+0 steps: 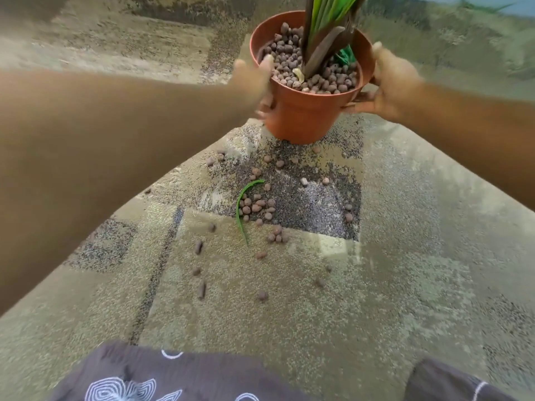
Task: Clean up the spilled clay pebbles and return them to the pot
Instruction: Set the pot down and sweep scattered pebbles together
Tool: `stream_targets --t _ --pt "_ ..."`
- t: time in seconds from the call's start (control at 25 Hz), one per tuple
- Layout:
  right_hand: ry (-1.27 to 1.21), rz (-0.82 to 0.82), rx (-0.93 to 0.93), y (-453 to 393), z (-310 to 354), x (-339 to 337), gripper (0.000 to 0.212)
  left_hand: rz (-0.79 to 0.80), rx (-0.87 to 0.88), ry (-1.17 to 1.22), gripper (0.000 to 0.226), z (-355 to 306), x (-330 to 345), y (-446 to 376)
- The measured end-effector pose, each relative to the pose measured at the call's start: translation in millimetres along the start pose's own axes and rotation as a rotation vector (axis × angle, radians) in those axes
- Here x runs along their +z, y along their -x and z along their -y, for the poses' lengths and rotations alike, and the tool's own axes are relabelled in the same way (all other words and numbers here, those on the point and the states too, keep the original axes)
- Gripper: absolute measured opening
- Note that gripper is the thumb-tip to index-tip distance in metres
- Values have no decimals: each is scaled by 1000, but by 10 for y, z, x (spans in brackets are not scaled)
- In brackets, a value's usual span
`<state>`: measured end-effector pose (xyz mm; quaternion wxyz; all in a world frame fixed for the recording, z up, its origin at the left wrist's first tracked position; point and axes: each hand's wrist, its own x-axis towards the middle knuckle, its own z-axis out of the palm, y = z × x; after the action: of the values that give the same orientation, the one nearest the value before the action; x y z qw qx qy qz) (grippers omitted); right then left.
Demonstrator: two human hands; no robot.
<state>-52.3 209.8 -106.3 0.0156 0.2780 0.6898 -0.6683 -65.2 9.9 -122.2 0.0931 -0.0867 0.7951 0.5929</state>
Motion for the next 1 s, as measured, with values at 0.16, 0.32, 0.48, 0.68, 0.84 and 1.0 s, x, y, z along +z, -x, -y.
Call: stream_targets --t 0.16,0.32,0.48,0.68,0.84,1.0 --pt "645 -319 -223 -12 -413 -133 33 -300 111 -284 63 468 -583 139" --pt "1290 138 -635 142 -950 -112 30 -329 18 -635 56 1168 -1239 465" --pt "1558 469 -823 192 -1075 136 38 -314 -24 -768 33 1585 -1642 668" --pt "1433 395 -748 140 -1186 165 32 -317 -112 -847 43 1835 -1696 794" --pt "1278 306 -818 140 -1283 90 18 -295 36 -914 35 1870 -1576 818" --pt "1175 288 -715 179 -1338 162 21 -335 124 -893 34 1929 -1492 876"
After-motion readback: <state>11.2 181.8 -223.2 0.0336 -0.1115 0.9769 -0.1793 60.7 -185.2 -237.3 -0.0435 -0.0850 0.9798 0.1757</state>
